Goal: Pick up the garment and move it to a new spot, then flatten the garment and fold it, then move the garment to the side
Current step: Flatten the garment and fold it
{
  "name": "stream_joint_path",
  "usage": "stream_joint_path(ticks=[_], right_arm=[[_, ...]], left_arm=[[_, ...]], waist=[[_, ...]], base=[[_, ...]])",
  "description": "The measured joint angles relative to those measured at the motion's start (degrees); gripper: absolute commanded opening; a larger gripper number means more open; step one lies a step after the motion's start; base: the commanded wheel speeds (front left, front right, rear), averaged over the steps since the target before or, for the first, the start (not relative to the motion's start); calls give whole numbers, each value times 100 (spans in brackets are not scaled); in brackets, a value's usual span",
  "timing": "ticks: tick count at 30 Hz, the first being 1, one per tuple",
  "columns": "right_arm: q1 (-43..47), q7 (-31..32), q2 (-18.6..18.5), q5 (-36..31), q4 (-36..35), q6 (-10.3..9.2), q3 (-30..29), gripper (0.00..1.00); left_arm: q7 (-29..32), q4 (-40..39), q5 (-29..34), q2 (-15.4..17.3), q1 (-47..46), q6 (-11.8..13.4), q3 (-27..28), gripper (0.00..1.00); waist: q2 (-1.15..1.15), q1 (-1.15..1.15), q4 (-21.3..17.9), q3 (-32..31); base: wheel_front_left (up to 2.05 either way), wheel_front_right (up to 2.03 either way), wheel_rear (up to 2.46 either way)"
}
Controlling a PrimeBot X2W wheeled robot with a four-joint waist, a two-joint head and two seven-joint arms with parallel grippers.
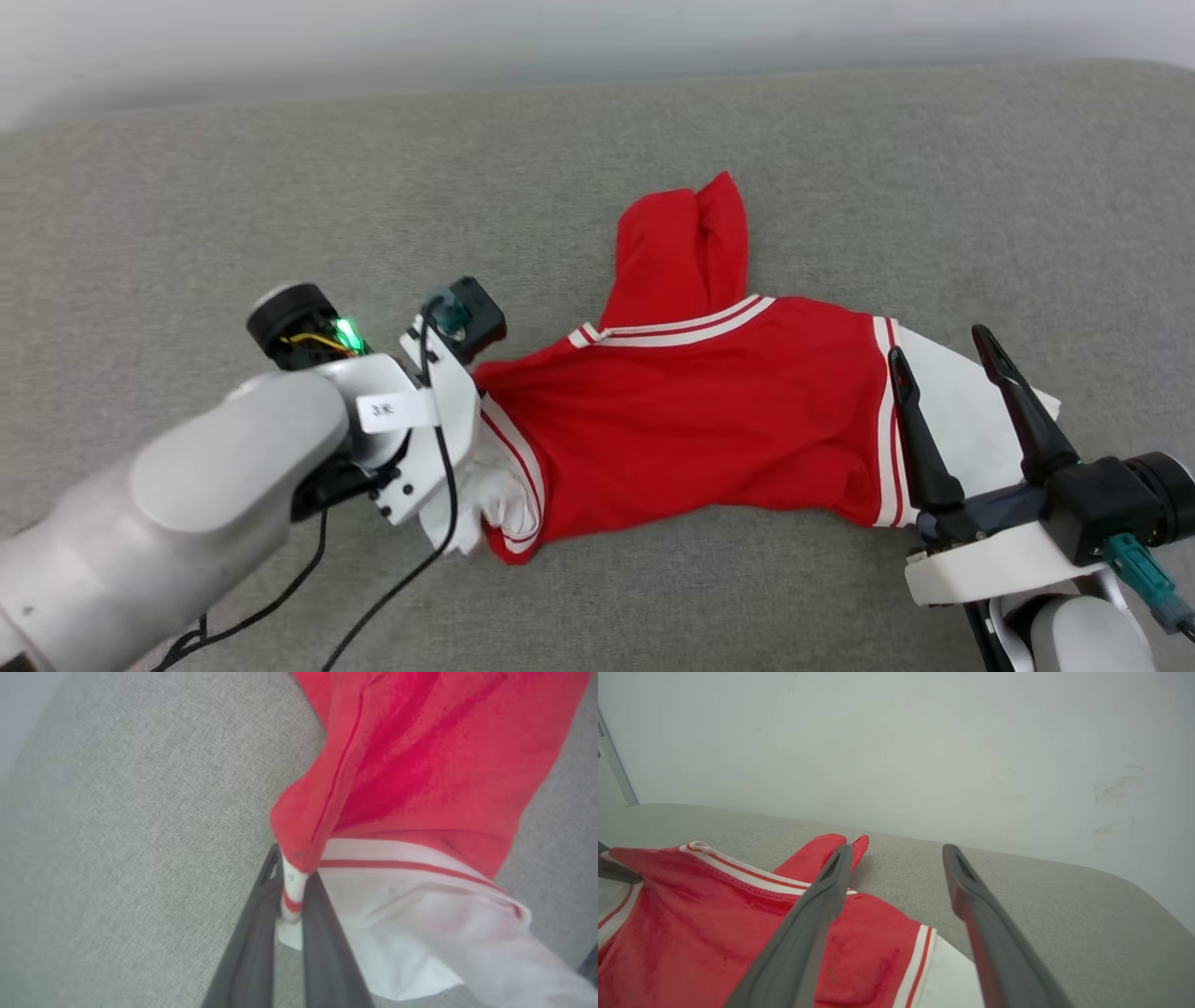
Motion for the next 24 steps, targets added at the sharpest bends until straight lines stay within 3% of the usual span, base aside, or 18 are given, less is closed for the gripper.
stream_joint_path(ticks=[6, 12, 17, 24], right_arm=[[44, 0, -3, 0, 4, 0, 7, 100], [30, 0, -3, 18, 34, 0, 111, 100], [-23, 0, -3, 27, 38, 0, 140, 100], [-153, 0, 0, 5, 38, 0, 137, 100]], left_arm=[[109, -541, -99, 558, -276, 18, 129, 0], [256, -656, -83, 938, -445, 223, 269, 0], [-4, -334, 21, 844, -446, 374, 307, 0], [-357, 638, 125, 304, -359, 318, 233, 0]], waist=[[0, 0, 192, -142], [0, 0, 139, -124], [0, 0, -41, 2], [0, 0, -350, 273]], base=[[0, 0, 0], [0, 0, 0], [0, 0, 0], [0, 0, 0]])
